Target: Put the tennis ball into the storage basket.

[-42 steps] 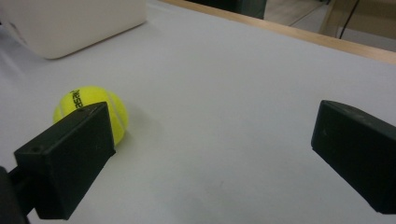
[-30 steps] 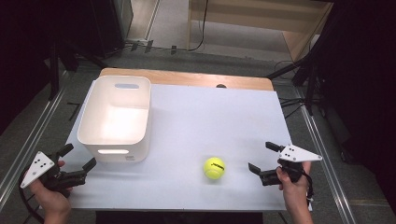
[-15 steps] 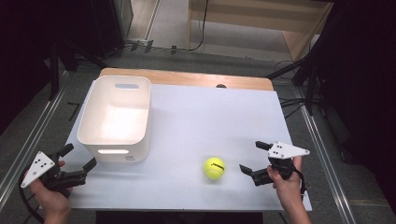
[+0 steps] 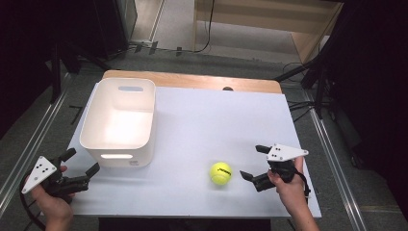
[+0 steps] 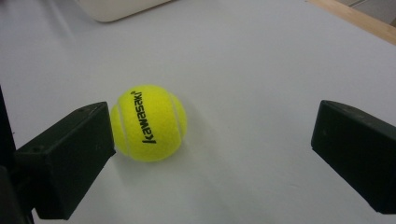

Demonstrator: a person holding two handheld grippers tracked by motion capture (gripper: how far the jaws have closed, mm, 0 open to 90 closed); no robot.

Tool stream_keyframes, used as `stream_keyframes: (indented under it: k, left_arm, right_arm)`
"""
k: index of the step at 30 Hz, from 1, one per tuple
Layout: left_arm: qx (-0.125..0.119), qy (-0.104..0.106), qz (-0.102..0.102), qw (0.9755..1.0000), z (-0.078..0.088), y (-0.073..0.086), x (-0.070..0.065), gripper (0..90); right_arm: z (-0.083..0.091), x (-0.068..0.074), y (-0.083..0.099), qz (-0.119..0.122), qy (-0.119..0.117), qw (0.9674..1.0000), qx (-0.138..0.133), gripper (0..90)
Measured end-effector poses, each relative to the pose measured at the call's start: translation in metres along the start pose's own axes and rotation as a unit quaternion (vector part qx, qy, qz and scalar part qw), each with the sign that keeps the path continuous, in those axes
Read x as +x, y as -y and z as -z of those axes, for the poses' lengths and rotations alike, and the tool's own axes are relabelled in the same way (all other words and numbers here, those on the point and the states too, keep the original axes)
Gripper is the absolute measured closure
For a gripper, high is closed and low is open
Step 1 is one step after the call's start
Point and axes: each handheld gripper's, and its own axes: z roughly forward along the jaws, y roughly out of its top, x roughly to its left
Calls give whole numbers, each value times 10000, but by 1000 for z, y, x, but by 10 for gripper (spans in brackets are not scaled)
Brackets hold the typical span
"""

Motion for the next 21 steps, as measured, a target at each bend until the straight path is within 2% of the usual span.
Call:
stream_keyframes:
  k: [9,21]
  left_arm:
    - [18,-5,-20,10000,0,0,0,0]
    - [15,0,-20,10000,0,0,0,0]
  right_arm:
    - [-12,5,-6,102,-187,9994,283,0]
    - [-22,10,-13,250,-351,9977,528,0]
